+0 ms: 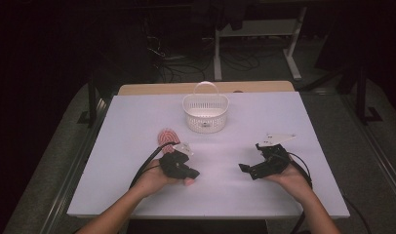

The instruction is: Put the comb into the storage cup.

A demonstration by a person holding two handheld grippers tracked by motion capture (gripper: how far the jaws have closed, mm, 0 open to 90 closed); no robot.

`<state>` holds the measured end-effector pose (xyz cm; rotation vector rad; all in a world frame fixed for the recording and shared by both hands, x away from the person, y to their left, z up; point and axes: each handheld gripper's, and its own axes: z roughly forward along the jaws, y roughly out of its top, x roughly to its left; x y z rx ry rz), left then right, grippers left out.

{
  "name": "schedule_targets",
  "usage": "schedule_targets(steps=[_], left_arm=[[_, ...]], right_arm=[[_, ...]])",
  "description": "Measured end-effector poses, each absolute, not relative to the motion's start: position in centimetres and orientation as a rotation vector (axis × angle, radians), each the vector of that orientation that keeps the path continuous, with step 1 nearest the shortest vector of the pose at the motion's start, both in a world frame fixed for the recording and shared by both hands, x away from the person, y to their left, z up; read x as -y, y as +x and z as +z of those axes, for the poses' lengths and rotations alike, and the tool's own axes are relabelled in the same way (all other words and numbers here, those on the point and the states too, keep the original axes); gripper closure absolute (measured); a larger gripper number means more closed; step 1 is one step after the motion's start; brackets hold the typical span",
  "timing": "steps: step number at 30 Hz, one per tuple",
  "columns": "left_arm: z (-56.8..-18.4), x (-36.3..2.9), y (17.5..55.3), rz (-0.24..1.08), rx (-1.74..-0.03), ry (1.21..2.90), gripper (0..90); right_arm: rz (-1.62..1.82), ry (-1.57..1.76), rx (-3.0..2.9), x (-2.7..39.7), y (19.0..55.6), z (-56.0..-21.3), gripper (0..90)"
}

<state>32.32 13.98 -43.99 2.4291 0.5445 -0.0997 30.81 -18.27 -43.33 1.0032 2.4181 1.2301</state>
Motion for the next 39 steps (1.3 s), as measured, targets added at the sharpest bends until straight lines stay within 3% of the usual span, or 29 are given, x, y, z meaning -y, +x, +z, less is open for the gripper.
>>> schedule_targets(steps=[39], left_arm=[[-43.9, -21.7, 29.5, -0.042, -0.671, 2.476, 90.0]], right_arm=[[1.222, 1.011, -2.421, 18.1, 30.8, -43.4, 0.1]])
